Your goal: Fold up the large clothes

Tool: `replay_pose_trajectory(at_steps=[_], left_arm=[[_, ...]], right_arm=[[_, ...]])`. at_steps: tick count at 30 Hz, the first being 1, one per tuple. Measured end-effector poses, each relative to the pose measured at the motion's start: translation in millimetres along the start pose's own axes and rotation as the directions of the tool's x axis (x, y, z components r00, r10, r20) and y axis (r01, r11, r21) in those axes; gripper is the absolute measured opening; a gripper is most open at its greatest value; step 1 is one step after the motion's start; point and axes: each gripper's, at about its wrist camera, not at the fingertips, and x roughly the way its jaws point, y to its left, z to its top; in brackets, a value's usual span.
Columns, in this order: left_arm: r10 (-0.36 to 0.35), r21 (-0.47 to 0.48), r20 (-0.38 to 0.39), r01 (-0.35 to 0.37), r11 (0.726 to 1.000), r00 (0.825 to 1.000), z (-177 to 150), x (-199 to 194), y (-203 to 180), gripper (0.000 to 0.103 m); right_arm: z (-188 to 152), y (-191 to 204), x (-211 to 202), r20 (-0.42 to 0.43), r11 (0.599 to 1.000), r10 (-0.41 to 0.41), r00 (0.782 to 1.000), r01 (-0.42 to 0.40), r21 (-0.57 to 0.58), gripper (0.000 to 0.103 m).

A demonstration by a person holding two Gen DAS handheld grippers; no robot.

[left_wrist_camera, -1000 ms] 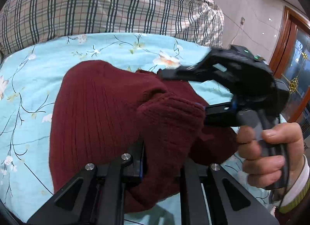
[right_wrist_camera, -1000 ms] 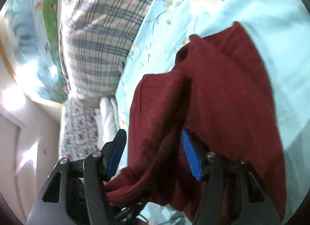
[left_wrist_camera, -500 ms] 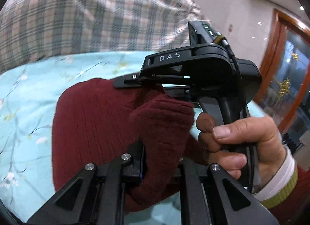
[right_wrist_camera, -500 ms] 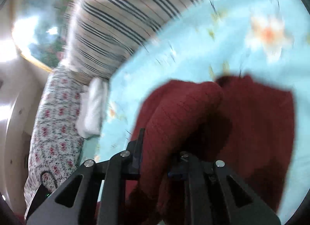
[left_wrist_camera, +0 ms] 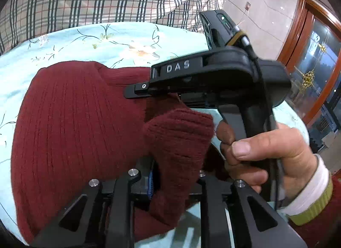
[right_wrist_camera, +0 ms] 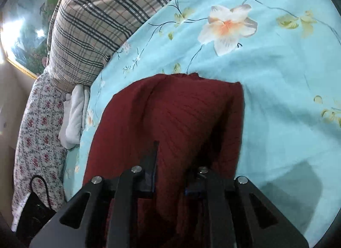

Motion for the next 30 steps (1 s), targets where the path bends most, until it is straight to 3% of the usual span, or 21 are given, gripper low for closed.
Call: replay_pose_trajectory(at_steps=[5, 8, 9, 11, 12, 15, 17, 21, 26, 28, 30], left_arm=[[-0.083, -0.07, -0.006, 0.082, 0.994, 0.997, -2, -40, 12, 0.021], [-0.077, -0.067, 0.023, 0.078, 0.995, 0.997, -9, -74, 19, 0.038], [-0.07, -0.073, 0.036, 0.072, 0.995, 0.997, -10, -84, 25, 0.046], [-0.061, -0.095, 0.056, 0.066, 0.993, 0.997, -14, -102, 36, 0.051], [-0.058, -0.11, 0.059, 0.064, 0.992, 0.997, -14, -108, 44, 0.053], [-0.033, -0.173, 0.066, 0.044, 0.984, 0.997, -18, -120, 65, 0.063], [-0.026, -0.234, 0.058, 0.039, 0.971, 0.998, -13, -117, 88, 0.063], [-0.114, -0.394, 0.063, 0.13, 0.91, 0.991, -2, -101, 133, 0.063], [-0.159, -0.444, 0.009, 0.147, 0.884, 0.987, 7, -73, 158, 0.066], [-0.14, -0.457, -0.03, 0.111, 0.882, 0.99, 11, -58, 165, 0.072], [-0.171, -0.487, -0.037, 0.132, 0.864, 0.985, 10, -48, 173, 0.079]], right_arm=[[-4, -1, -16, 0.021, 1.0, -0.021, 1.0, 0.02, 0.015, 0.027], [-13, 6, -36, 0.056, 0.996, -0.094, 0.994, 0.093, 0.006, 0.037], [-18, 7, -45, 0.07, 0.995, -0.104, 0.992, 0.104, 0.008, 0.041], [-25, 8, -58, 0.097, 0.992, -0.127, 0.987, 0.126, 0.021, 0.063], [-30, 8, -66, 0.114, 0.992, -0.129, 0.985, 0.127, 0.028, 0.067], [-40, 7, -75, 0.121, 0.994, -0.1, 0.988, 0.095, 0.05, 0.068], [-43, 4, -74, 0.104, 0.995, -0.079, 0.991, 0.072, 0.071, 0.068], [-45, 0, -72, 0.089, 0.994, -0.058, 0.994, 0.049, 0.097, 0.068], [-44, 0, -68, 0.084, 0.994, -0.037, 0.996, 0.027, 0.11, 0.069], [-43, 0, -63, 0.07, 0.994, -0.03, 0.997, 0.022, 0.107, 0.072], [-42, 3, -58, 0.057, 0.995, -0.031, 0.998, 0.025, 0.1, 0.074]])
